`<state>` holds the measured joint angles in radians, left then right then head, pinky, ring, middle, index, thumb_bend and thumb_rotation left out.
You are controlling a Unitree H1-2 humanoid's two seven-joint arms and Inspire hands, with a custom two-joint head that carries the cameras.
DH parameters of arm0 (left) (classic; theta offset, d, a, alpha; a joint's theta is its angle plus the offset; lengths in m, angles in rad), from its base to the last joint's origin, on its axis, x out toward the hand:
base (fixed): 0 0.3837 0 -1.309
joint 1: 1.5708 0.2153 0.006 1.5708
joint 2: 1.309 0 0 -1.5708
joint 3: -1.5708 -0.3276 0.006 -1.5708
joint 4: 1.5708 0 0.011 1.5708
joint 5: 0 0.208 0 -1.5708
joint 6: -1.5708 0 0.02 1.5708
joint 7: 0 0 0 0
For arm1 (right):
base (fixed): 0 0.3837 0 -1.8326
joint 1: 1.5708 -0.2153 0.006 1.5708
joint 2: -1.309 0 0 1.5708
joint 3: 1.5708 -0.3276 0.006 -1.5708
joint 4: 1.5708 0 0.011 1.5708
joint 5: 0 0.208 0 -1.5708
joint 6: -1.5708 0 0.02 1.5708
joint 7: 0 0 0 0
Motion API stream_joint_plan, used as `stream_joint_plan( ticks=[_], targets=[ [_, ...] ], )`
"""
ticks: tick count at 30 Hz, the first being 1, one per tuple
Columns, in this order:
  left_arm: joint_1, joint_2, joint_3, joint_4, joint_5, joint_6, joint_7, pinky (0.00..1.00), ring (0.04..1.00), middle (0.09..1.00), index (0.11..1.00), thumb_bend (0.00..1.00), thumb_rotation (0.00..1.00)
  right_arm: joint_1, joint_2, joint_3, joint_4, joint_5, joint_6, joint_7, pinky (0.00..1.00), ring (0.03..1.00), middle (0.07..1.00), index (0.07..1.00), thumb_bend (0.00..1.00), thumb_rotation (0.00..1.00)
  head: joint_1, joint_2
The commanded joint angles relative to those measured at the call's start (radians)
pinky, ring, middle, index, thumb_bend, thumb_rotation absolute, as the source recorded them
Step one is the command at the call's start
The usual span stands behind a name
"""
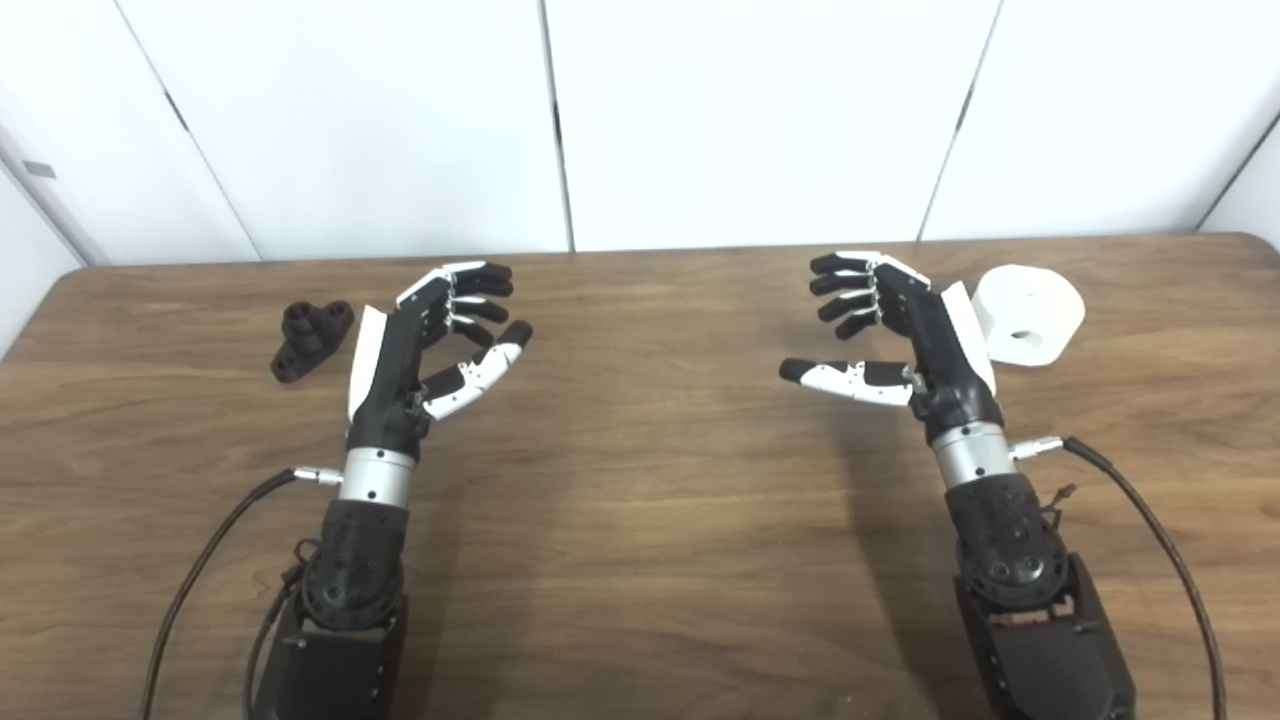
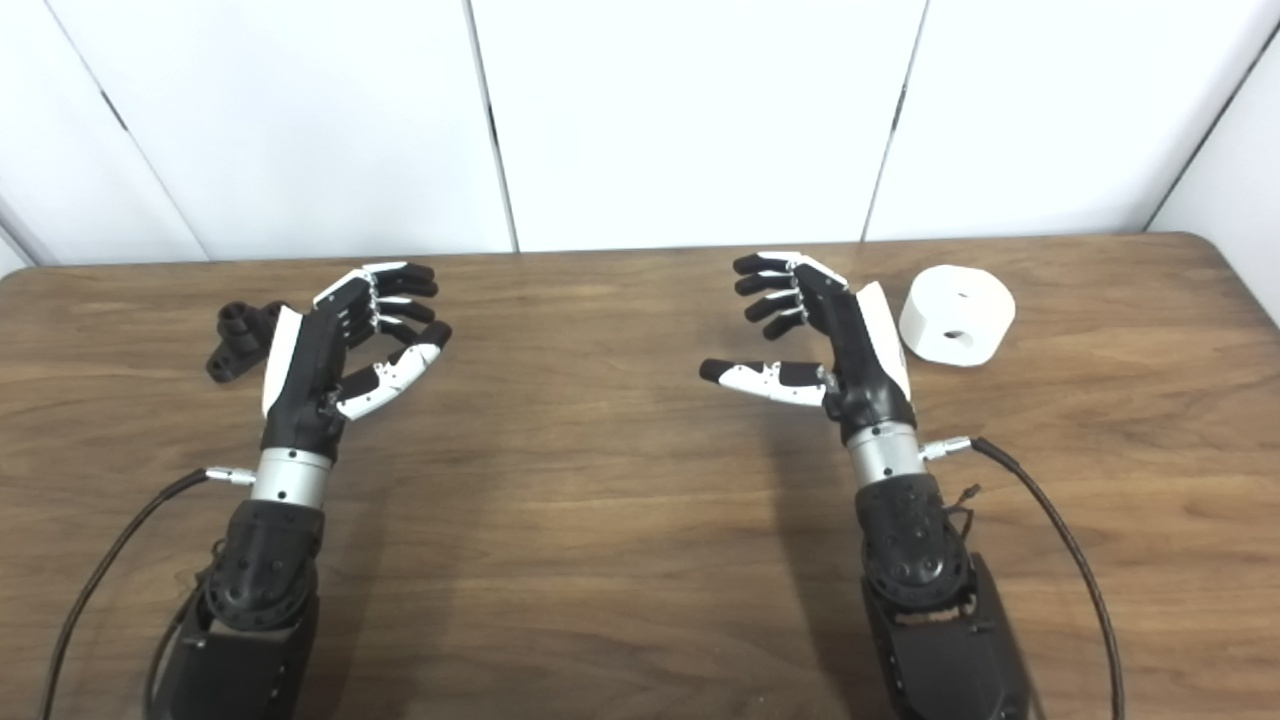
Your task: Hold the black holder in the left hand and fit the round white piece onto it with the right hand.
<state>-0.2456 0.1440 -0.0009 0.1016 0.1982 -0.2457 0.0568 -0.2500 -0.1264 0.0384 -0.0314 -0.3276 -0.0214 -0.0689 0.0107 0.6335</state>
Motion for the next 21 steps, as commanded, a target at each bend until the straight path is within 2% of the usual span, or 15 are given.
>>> stream_joint_plan(
  ticks=[1, 7, 12, 16, 17, 21],
  targets=[
    [-0.032, 0.013, 0.006, -0.019, 0.009, -0.022, 0.007, 0.49, 0.599, 0.672, 0.669, 0.56, 0.18, -0.039, -0.007, -0.004, -0.022, 0.009, -0.042, -0.007, 0.48, 0.579, 0.65, 0.681, 0.67, 0.12, 0.0, 0.001],
    [-0.032, 0.013, 0.005, -0.021, 0.012, -0.021, 0.006, 0.49, 0.605, 0.679, 0.673, 0.55, 0.18, -0.039, -0.008, -0.003, -0.023, 0.008, -0.036, -0.004, 0.48, 0.579, 0.651, 0.681, 0.67, 0.13, 0.004, 0.001],
    [-0.03, -0.004, -0.001, -0.014, 0.008, -0.023, 0.009, 0.48, 0.597, 0.671, 0.665, 0.56, 0.19, -0.037, -0.02, -0.009, -0.015, 0.017, -0.051, -0.002, 0.47, 0.579, 0.65, 0.681, 0.66, 0.11, 0.102, -0.019],
    [-0.024, -0.026, -0.018, -0.012, 0.027, -0.017, 0.018, 0.47, 0.584, 0.662, 0.668, 0.57, 0.23, -0.025, -0.037, -0.017, -0.018, 0.036, -0.062, 0.009, 0.48, 0.589, 0.654, 0.682, 0.65, 0.06, 0.19, -0.049],
    [-0.024, -0.03, -0.023, -0.006, 0.036, -0.023, 0.022, 0.47, 0.581, 0.659, 0.668, 0.57, 0.23, -0.021, -0.042, -0.019, -0.015, 0.043, -0.071, 0.011, 0.49, 0.593, 0.655, 0.682, 0.65, 0.05, 0.224, -0.07],
    [-0.024, -0.044, -0.038, 0.027, 0.053, -0.063, 0.033, 0.48, 0.582, 0.667, 0.67, 0.56, 0.19, -0.008, -0.06, -0.025, -0.001, 0.058, -0.096, 0.014, 0.52, 0.605, 0.662, 0.687, 0.64, 0.03, 0.288, -0.121]
  ],
)
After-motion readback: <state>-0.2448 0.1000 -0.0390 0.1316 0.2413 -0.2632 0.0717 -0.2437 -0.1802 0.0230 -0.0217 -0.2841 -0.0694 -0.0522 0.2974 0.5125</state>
